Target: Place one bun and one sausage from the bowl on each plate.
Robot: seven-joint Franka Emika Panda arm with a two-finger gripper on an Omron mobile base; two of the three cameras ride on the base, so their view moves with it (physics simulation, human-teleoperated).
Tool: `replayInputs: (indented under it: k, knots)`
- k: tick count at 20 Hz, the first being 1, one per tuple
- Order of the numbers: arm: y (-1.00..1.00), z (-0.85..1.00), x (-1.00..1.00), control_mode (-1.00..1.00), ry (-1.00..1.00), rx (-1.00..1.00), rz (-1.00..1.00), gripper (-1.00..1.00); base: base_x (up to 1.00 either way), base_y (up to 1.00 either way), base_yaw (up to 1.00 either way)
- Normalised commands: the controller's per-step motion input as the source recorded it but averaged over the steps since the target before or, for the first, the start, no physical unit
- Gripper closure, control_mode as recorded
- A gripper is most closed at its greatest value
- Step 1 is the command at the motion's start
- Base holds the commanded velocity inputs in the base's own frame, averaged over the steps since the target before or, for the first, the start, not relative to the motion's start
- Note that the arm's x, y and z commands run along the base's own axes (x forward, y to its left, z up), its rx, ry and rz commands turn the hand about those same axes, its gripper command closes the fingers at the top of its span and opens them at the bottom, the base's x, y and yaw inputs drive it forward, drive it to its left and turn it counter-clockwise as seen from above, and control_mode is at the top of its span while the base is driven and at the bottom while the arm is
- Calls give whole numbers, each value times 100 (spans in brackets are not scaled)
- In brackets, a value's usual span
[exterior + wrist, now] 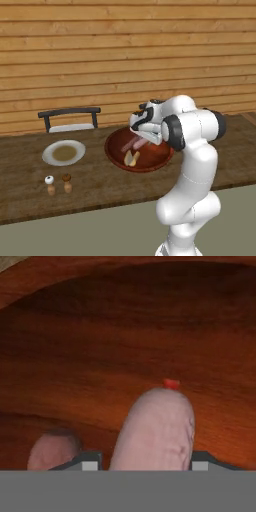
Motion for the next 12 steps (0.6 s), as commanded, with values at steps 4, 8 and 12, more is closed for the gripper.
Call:
replayInputs:
  k: [4, 8, 12]
  knots:
    - [-27, 100, -47, -100, -1, 1, 0, 100, 0, 0, 0]
    - [-68, 83, -60, -100, -2, 1, 0, 100, 0, 0, 0]
    - [-100, 46, -39, -100, -2, 2, -2, 100, 0, 0, 0]
